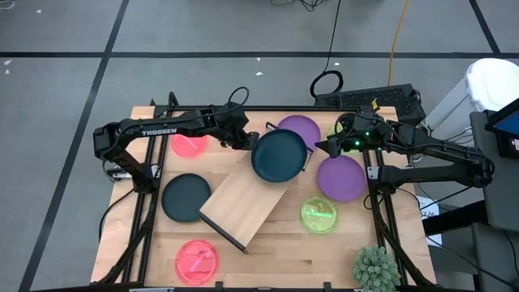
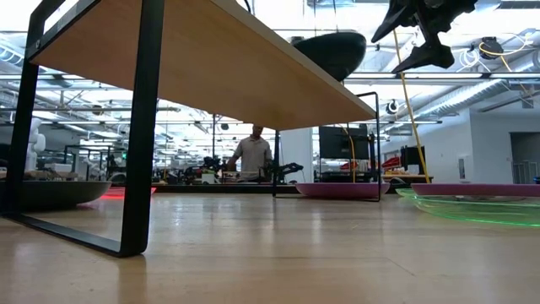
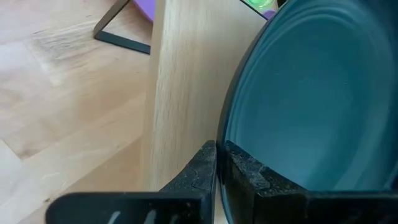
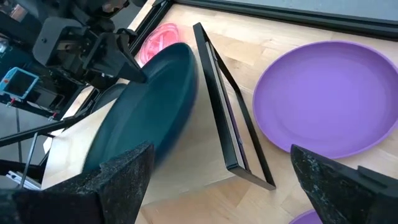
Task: Place and stack plates onto a shelf
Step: Put the right black plate on the shelf
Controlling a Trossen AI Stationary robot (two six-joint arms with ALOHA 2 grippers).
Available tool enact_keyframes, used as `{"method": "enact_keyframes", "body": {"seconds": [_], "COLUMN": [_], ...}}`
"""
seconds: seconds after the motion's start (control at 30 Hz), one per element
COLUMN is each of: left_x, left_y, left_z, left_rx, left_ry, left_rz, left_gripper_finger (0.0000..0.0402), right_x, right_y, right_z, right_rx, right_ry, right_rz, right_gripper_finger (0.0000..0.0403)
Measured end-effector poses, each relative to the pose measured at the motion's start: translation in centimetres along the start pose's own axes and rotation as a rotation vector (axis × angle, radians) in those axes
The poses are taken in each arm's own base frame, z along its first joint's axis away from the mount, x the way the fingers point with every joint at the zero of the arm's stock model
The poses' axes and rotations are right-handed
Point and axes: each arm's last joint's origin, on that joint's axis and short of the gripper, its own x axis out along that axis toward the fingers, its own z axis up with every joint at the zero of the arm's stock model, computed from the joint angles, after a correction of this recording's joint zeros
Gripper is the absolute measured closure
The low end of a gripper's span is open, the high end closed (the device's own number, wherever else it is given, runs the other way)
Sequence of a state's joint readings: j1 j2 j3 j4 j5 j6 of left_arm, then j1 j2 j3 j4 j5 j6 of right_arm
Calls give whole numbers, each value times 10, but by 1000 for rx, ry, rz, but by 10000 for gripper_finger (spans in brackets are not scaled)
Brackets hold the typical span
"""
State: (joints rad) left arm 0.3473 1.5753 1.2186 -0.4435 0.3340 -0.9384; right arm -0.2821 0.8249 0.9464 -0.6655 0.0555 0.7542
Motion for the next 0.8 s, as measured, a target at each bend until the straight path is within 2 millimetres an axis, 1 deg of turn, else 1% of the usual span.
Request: {"method": "enact_keyframes", "body": {"seconds": [0.3,0.53,0.8], "left_x": [0,0,0], "left_y": [0,0,4], "left_z": [0,0,-3], "left_rx": [24,22,6], "left_ry": [0,7,36], "left_rz": [2,-1,36], "left_gripper_finger": [376,376,375], "right_x": [7,8,8], "right_y": [-6,-6,-6], "right_z": [-7,-7,-7], "right_rx": [41,43,43], "right_ry": [28,29,29], "right_rz": [-22,-23,-22], "right_gripper_finger": [46,46,46]}}
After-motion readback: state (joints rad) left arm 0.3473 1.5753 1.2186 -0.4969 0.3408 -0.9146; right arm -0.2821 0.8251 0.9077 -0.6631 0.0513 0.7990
